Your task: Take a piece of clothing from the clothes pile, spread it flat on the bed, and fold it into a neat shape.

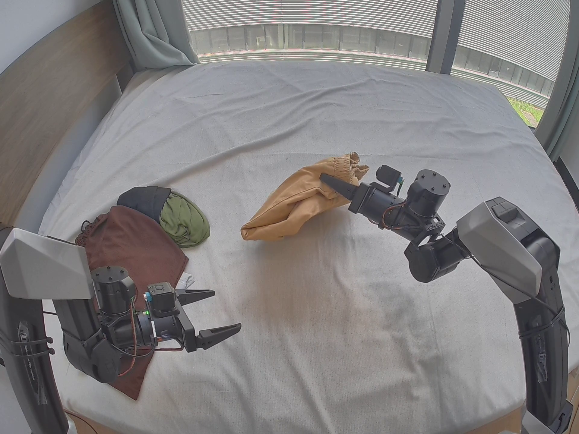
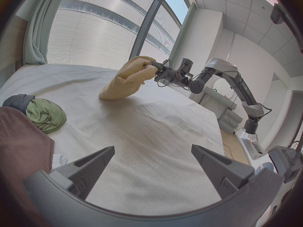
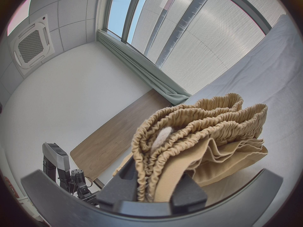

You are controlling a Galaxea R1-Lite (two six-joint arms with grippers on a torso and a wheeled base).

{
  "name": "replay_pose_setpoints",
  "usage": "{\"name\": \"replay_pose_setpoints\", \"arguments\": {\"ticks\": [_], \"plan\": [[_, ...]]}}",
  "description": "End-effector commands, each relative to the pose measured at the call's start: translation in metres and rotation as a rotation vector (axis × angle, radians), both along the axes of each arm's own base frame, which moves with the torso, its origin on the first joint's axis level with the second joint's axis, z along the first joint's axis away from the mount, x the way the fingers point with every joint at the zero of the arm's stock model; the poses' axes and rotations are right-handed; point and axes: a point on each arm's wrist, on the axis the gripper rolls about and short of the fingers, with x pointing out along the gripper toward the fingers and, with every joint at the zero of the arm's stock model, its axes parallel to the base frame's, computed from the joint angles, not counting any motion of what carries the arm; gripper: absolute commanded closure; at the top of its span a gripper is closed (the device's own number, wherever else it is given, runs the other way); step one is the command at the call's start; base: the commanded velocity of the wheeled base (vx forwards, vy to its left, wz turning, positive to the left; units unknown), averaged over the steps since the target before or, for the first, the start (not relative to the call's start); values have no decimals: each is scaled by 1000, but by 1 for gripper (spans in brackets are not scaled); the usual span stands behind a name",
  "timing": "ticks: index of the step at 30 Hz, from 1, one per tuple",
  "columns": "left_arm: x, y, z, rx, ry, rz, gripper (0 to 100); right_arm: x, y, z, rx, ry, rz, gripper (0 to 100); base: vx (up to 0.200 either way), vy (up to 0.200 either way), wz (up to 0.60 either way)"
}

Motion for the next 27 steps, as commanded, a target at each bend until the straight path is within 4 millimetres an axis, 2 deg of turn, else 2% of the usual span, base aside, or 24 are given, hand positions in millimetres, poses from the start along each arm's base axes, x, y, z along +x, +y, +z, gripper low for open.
{"name": "replay_pose_setpoints", "arguments": {"ticks": [1,7,12,13,19,23,27], "plan": [[-1,0,-1,1,4,-2,0,6,2,13,14,-38,-1,100,0,0,0],[-1,-1,-3,2,12,-4,0,16,6,23,22,-60,2,100,0,0,0],[-1,-1,-6,5,20,-4,0,28,8,20,28,-65,-3,100,0,0,0],[-1,-1,-6,5,20,-6,0,34,7,13,29,-49,-7,100,0,0,0],[-1,0,-5,5,18,-3,0,42,4,-19,3,29,-16,100,0,0,0],[-1,0,-5,5,18,-3,0,37,-2,-43,-26,109,-25,100,0,0,0],[-3,0,-5,5,21,-3,0,28,-13,-52,-44,149,-43,100,0,0,0]]}}
